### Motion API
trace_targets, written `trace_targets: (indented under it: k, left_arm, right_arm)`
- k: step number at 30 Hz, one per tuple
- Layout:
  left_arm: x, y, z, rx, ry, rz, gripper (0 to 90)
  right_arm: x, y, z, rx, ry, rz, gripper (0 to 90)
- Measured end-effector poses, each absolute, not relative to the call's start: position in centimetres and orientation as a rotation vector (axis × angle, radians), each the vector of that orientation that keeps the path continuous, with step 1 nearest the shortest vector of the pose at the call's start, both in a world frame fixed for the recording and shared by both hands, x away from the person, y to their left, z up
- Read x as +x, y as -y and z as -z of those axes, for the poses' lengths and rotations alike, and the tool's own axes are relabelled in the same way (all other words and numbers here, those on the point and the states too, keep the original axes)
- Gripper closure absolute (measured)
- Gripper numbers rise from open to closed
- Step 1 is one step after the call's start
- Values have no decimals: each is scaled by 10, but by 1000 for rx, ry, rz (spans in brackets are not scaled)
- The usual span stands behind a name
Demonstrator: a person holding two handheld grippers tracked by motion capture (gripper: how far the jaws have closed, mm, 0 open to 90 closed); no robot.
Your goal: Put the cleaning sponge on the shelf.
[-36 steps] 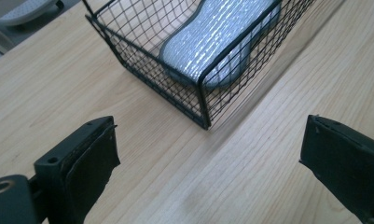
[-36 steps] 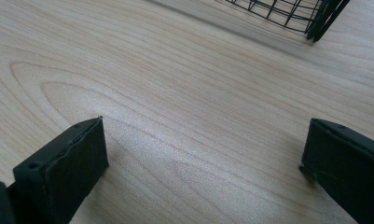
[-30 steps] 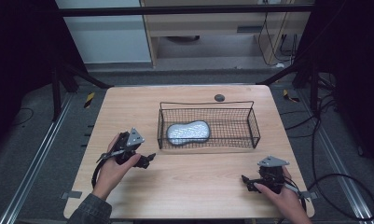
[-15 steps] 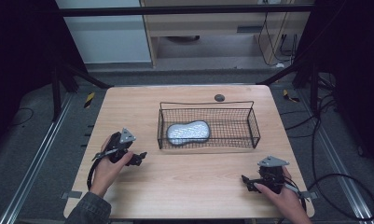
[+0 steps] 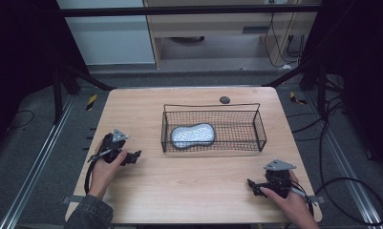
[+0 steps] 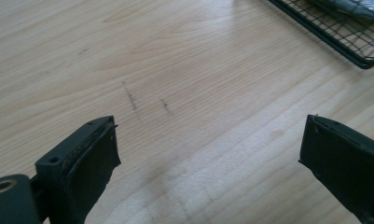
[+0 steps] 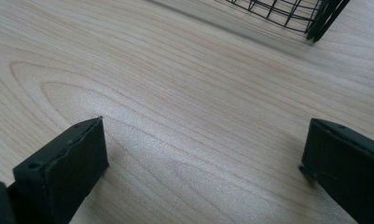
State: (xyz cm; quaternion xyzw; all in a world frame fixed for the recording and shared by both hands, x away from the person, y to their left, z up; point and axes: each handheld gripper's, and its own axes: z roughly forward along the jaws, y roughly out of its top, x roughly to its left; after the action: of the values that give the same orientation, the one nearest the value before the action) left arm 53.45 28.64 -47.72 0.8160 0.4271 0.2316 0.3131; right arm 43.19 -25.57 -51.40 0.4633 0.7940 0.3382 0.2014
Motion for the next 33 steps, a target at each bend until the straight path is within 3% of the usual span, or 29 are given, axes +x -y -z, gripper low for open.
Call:
trace_targets:
  k: [33]
  left_arm:
    - [553,-305,507,2107,-1179,-517,0]
  right_arm:
    - [432,256,514,1294,-2219,-945,3]
